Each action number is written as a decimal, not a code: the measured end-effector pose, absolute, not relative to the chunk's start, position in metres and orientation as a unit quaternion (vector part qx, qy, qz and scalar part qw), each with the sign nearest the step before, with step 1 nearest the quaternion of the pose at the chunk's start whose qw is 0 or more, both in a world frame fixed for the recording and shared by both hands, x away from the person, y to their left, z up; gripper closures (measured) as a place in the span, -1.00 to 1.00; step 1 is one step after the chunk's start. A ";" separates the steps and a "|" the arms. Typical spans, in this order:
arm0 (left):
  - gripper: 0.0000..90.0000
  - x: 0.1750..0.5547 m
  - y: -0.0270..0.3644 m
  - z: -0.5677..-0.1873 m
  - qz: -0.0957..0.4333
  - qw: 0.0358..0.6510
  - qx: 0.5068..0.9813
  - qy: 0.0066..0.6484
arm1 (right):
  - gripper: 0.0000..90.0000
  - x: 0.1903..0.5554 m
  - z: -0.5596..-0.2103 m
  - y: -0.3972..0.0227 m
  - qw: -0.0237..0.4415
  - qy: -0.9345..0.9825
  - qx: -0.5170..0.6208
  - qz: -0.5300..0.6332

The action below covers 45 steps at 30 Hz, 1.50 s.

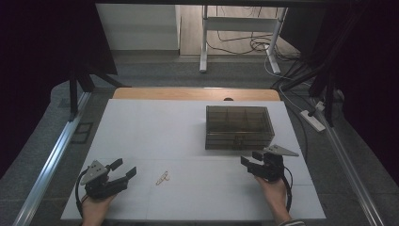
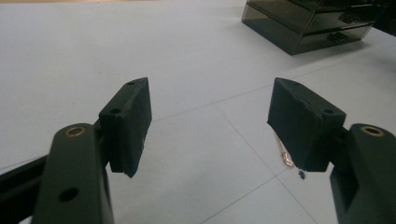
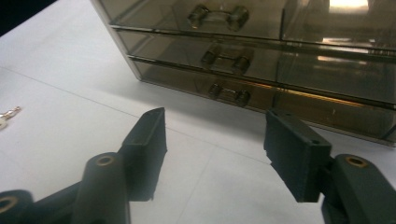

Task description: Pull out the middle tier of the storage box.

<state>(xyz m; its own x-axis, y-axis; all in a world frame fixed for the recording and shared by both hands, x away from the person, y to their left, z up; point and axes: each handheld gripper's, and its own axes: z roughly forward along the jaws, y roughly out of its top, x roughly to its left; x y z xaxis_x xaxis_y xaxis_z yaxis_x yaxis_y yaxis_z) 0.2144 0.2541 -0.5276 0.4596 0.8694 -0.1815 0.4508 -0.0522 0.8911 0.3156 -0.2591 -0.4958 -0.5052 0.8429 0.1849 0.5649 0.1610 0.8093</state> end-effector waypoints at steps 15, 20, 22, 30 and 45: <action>-0.31 0.213 0.255 -0.527 0.209 0.504 0.696 0.467 | 0.07 0.352 -0.476 -0.240 0.122 0.769 0.510 0.366; -0.31 0.212 0.255 -0.527 0.210 0.504 0.698 0.464 | 0.12 0.366 -0.471 -0.229 0.095 0.771 0.531 0.338; -0.31 0.212 0.255 -0.527 0.210 0.504 0.698 0.464 | 0.12 0.369 -0.470 -0.226 0.087 0.771 0.538 0.330; -0.31 0.212 0.255 -0.527 0.211 0.503 0.699 0.462 | 0.06 0.382 -0.470 -0.221 0.066 0.762 0.570 0.300; -0.30 0.212 0.254 -0.527 0.212 0.503 0.700 0.460 | 0.27 0.395 -0.475 -0.213 0.030 0.747 0.605 0.274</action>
<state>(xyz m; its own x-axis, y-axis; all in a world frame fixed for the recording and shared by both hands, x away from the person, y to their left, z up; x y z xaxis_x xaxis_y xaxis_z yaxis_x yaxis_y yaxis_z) 0.2116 0.2544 -0.5265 0.4867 0.8575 -0.1671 0.4312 -0.0695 0.8996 0.3952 -0.2135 -0.4749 -0.2666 0.9201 0.2868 0.8872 0.1181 0.4460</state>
